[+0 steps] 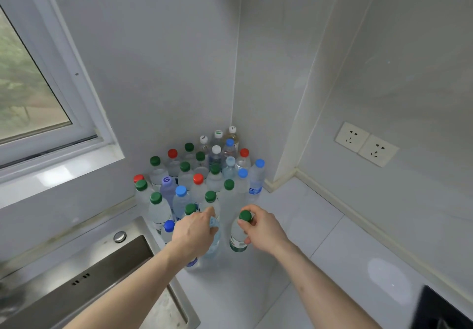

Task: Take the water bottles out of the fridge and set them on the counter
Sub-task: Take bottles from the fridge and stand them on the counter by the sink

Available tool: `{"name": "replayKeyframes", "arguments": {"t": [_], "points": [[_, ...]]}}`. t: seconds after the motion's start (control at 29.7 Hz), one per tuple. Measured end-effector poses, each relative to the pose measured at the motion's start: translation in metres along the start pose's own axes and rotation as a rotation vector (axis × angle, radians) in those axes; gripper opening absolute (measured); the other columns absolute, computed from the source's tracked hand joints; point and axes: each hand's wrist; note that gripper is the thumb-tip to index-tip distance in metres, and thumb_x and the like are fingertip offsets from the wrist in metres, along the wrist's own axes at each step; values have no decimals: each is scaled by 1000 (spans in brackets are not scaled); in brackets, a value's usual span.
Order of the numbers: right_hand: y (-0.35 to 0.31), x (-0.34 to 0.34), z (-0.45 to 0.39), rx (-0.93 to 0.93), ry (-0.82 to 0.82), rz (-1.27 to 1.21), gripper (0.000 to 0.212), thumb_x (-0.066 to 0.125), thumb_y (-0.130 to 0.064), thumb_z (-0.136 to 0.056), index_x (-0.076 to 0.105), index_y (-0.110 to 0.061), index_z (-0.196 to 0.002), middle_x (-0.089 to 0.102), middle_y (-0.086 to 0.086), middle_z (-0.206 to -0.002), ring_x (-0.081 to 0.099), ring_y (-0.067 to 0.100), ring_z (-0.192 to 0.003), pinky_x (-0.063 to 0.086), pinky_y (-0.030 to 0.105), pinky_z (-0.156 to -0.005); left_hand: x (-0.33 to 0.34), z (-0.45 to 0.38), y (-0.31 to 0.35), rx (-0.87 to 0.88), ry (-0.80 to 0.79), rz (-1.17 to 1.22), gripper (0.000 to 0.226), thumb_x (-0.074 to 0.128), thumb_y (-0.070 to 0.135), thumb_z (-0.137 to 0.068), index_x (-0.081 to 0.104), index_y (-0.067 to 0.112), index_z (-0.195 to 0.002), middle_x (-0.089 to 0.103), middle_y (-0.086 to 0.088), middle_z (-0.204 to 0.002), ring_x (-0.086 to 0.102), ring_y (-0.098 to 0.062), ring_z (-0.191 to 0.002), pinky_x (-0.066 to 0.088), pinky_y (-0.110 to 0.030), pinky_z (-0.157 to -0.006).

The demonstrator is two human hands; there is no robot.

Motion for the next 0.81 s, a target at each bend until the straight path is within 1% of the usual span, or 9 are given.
{"name": "replayKeyframes", "arguments": {"t": [0.1, 0.17, 0.3, 0.47, 0.54, 0.61, 0.67, 0.74, 0.81], "points": [[-5, 8, -10, 8, -21, 0, 12, 60, -36, -101, 60, -32, -112, 68, -7, -86, 76, 13, -65, 60, 35, -69, 0, -2, -4, -6, 5, -9, 27, 52, 45, -103, 44, 27, -121, 63, 2, -99, 60, -21, -80, 53, -34, -64], [-10, 13, -17, 13, -28, 12, 13, 58, -37, -102, 59, -33, -115, 67, -6, -90, 76, 13, -65, 60, 35, -66, 0, -3, -7, -4, 3, -14, 28, 51, 46, -103, 45, 26, -122, 65, 2, -102, 60, -22, -81, 54, -36, -67], [-16, 22, -26, 9, -38, 36, 15, 55, -35, -104, 57, -33, -119, 65, -3, -95, 77, 15, -68, 61, 40, -69, -2, -3, -8, 11, 5, -23, 30, 47, 48, -103, 48, 28, -126, 67, 2, -111, 65, -23, -89, 50, -35, -68], [-19, 31, -34, 15, -67, 61, 15, 52, -32, -106, 55, -34, -120, 63, 0, -97, 77, 20, -72, 64, 44, -70, -6, 2, -12, 11, 44, -40, 34, 41, 45, -106, 47, 34, -138, 65, 6, -122, 67, -22, -99, 43, -33, -66], [-22, 34, -37, 11, -69, 71, 16, 50, -32, -107, 54, -34, -122, 62, 1, -99, 76, 21, -72, 64, 44, -66, -8, 4, -13, 5, 47, -36, 34, 41, 42, -106, 47, 34, -138, 64, 7, -122, 67, -22, -99, 43, -33, -66], [-24, 35, -37, 7, -67, 75, 17, 49, -32, -107, 53, -35, -124, 62, 3, -103, 76, 22, -73, 64, 45, -62, -6, 6, -14, 2, 43, -30, 33, 41, 39, -106, 47, 34, -138, 63, 7, -120, 67, -22, -97, 48, -34, -66], [-25, 36, -38, 10, -74, 82, 21, 48, -33, -107, 52, -36, -127, 63, 4, -104, 76, 24, -76, 65, 46, -62, -5, 8, -15, 0, 38, -25, 32, 40, 35, -107, 47, 34, -138, 62, 6, -120, 68, -23, -92, 53, -35, -67], [-25, 36, -38, 6, -83, 96, 26, 48, -34, -107, 50, -37, -133, 64, 3, -106, 75, 27, -84, 65, 48, -68, -4, 10, -15, 1, 34, -19, 33, 41, 33, -107, 45, 33, -140, 60, 5, -122, 67, -23, -88, 56, -37, -67], [-25, 36, -37, 3, -84, 118, 37, 48, -36, -107, 46, -38, -143, 65, 3, -115, 72, 28, -97, 63, 51, -81, -4, 13, -14, 1, 29, -19, 36, 42, 33, -106, 43, 33, -142, 56, 5, -127, 67, -22, -88, 57, -37, -68]]}}
Point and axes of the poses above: each hand's wrist, its own z-axis away from the middle knuckle, its own x-axis out of the palm, y = z × x
